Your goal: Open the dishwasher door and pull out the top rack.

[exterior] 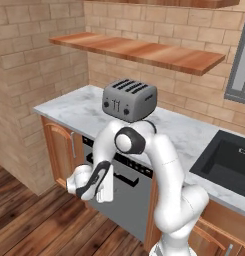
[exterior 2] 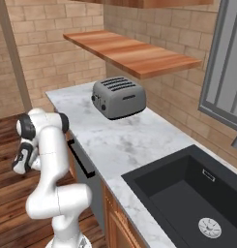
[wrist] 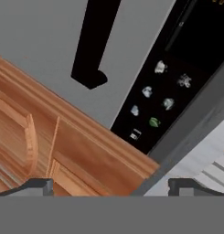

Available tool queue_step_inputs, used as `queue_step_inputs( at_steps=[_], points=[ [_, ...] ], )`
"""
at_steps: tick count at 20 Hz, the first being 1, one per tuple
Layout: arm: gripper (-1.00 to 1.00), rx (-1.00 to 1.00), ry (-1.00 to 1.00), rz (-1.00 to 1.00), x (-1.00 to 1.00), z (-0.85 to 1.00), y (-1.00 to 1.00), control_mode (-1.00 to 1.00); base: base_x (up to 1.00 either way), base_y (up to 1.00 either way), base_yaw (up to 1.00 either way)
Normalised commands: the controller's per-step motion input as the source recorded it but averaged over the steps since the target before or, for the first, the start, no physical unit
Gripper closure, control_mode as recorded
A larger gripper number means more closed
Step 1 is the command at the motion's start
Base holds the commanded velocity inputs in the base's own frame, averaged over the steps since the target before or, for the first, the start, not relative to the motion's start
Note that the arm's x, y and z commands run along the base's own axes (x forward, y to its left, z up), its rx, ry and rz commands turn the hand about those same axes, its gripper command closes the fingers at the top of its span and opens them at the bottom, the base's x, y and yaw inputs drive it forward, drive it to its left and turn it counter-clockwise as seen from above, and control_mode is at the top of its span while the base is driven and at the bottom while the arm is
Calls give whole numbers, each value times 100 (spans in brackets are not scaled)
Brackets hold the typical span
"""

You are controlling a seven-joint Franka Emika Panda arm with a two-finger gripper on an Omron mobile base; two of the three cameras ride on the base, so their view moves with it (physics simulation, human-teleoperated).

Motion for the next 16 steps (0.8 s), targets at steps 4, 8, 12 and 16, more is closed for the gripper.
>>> queue_step_inputs(
  at_steps=[4, 8, 12, 16],
  points=[
    [-100, 0, -16, 0, 40, -33, -14, -100, 0, 0, 0],
    [-100, 0, -9, 5, 43, -28, -35, -100, 0, 0, 0],
    [-100, 0, -1, 5, 44, -15, -34, -100, 0, 0, 0],
    [-100, 0, 0, 9, 44, -3, -32, -100, 0, 0, 0]
  ],
)
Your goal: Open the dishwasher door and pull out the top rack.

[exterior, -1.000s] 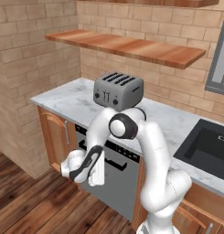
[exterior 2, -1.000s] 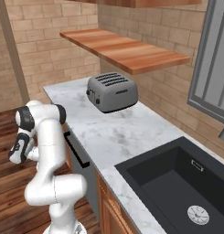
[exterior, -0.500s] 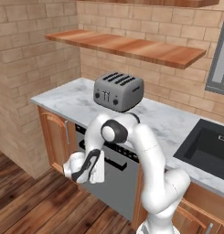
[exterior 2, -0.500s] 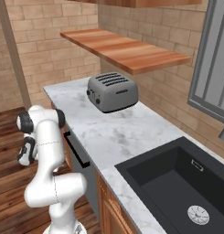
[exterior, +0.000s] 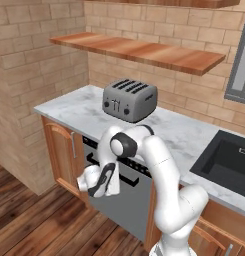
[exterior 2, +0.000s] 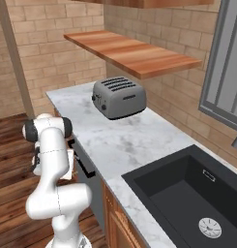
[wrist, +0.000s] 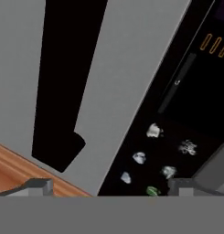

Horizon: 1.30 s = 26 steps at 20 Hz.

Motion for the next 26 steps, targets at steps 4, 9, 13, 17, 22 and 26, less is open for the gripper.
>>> queue_step_inputs(
  at_steps=[4, 9, 13, 17, 22, 26],
  points=[
    [-100, 0, 0, 7, 48, -26, -11, -100, 0, 0, 0],
    [-100, 0, 0, 2, 44, -47, 0, -100, 0, 0, 0],
    [-100, 0, 0, 2, 30, -51, 0, -100, 0, 0, 0],
    [-100, 0, -2, 3, 25, -43, 0, -100, 0, 0, 0],
    [-100, 0, -3, 3, 28, -25, 0, -100, 0, 0, 0],
    [-100, 0, -1, 3, 32, -25, -5, -100, 0, 0, 0]
  ],
)
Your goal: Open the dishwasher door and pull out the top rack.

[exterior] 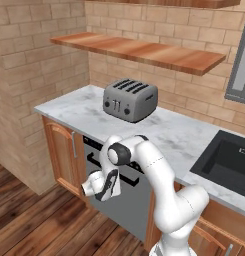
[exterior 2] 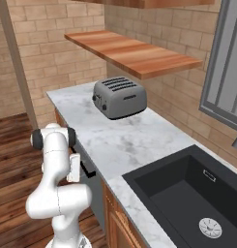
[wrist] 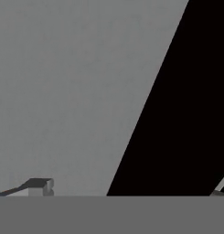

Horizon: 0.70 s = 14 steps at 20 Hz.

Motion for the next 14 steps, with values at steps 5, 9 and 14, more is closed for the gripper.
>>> queue_step_inputs(
  at_steps=[5, 9, 14],
  points=[
    [100, 0, 0, 2, 13, -22, 0, -100, 0, 0, 0],
    [100, 5, 0, 1, 0, -3, 0, -100, 0, 0, 0],
    [100, 14, 8, 0, -7, 0, 0, -100, 0, 0, 0]
  ],
)
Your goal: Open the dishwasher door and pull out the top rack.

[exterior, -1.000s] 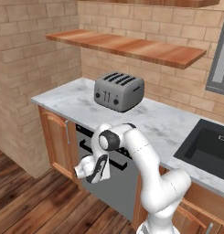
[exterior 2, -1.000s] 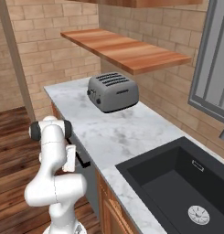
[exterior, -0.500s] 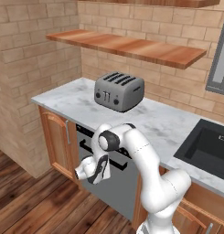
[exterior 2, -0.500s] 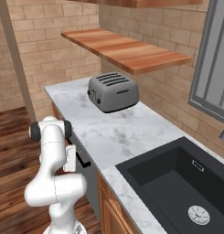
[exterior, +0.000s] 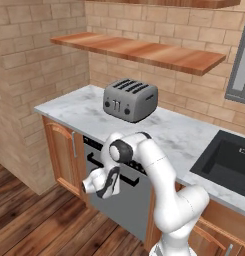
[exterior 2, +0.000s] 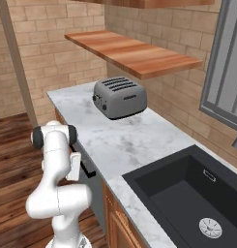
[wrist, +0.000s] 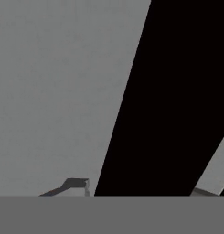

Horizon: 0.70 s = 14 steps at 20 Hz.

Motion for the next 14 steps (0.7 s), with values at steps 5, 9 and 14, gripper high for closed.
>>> queue_step_inputs(
  at_steps=[5, 9, 14],
  points=[
    [100, 18, 10, 2, -63, 0, 7, -100, 0, 0, 0],
    [100, 24, 5, 3, -85, -11, 6, -100, 0, 0, 0],
    [100, 17, 11, 5, -95, -23, 38, -100, 0, 0, 0]
  ],
)
